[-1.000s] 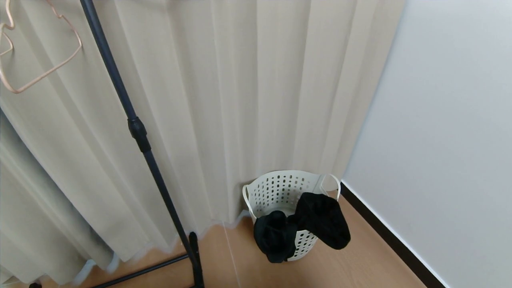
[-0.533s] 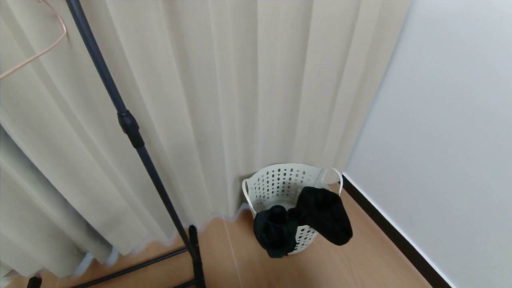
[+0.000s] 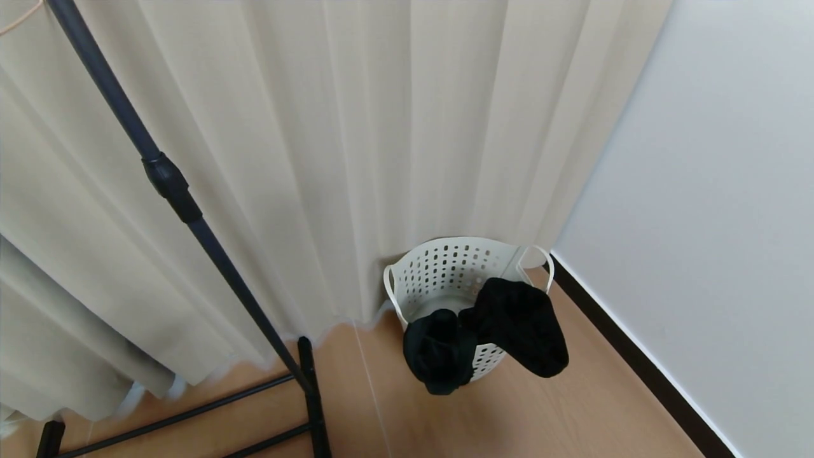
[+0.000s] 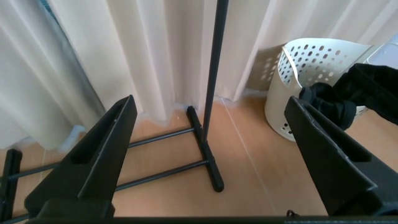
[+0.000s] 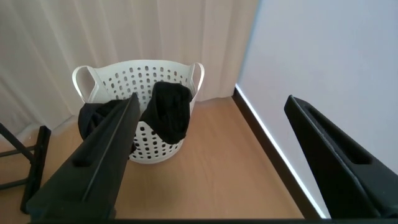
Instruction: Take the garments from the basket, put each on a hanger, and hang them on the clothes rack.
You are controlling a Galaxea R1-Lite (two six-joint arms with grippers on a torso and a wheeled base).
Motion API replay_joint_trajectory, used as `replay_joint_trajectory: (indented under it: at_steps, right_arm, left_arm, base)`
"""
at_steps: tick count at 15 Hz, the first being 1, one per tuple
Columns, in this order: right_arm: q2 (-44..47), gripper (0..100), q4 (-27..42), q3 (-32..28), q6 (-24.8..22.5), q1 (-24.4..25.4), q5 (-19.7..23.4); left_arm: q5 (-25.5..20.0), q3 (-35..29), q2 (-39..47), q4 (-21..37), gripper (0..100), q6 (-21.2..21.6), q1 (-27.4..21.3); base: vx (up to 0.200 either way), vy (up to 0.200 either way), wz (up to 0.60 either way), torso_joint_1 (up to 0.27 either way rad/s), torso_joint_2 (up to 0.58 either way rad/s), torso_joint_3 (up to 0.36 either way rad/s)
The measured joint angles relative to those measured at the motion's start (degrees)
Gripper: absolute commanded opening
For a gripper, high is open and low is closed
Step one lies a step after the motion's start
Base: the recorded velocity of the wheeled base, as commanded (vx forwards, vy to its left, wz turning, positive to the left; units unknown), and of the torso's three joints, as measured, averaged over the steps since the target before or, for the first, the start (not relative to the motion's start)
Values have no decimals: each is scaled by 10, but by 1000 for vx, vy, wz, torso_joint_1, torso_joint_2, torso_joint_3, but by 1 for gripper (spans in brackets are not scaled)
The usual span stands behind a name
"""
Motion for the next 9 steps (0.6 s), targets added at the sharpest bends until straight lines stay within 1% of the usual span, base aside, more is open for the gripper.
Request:
replay_joint_trajectory:
  at_steps: [9]
  right_arm:
    - [0, 100, 0, 0, 2, 0, -4]
  left_arm:
    - [0, 0, 0, 0, 100, -3, 0]
  base:
    - [0, 0, 0, 6, 4, -195]
